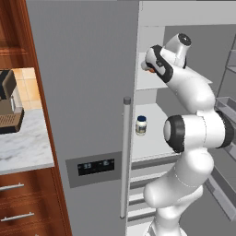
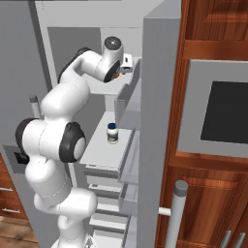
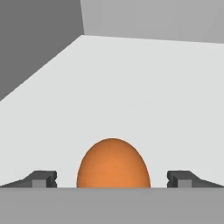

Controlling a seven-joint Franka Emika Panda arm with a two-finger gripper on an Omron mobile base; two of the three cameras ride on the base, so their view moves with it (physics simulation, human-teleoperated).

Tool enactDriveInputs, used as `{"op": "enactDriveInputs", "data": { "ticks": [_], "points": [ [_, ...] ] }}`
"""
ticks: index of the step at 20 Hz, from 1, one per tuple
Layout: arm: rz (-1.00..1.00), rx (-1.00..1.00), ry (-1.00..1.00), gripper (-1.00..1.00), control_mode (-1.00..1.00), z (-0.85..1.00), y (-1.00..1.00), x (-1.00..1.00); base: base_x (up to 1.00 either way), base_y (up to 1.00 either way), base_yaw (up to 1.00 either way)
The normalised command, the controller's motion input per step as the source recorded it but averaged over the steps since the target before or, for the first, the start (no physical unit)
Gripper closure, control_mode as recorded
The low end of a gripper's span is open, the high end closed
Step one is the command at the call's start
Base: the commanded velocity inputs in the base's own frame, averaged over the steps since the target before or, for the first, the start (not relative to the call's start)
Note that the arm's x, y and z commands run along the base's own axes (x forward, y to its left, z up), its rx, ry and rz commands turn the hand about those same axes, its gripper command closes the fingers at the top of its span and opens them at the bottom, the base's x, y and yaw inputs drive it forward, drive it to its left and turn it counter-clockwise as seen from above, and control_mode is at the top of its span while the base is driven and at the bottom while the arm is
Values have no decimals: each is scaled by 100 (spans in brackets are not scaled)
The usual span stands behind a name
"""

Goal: Pick the egg and butter from the fridge and place them by the bowl for mixing.

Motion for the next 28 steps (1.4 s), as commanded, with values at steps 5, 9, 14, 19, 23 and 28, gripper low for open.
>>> {"op": "enactDriveInputs", "data": {
  "ticks": [5, 9, 14, 19, 23, 28],
  "points": [
    [0, 0, 0, -100, -100, -19, 1, 9, 0, 0, 0],
    [0, -2, 0, 100, -100, -30, 4, 3, 0, 0, 0],
    [2, -3, -5, 100, -100, -30, 0, 16, 0, 0, 0],
    [7, -1, -1, 100, -100, -25, 0, -25, 0, 0, 0],
    [0, 0, 5, 100, -100, -16, 0, -80, 0, 0, 0],
    [-4, 5, 5, 100, -100, 8, 5, -79, 0, 0, 0]
  ]
}}
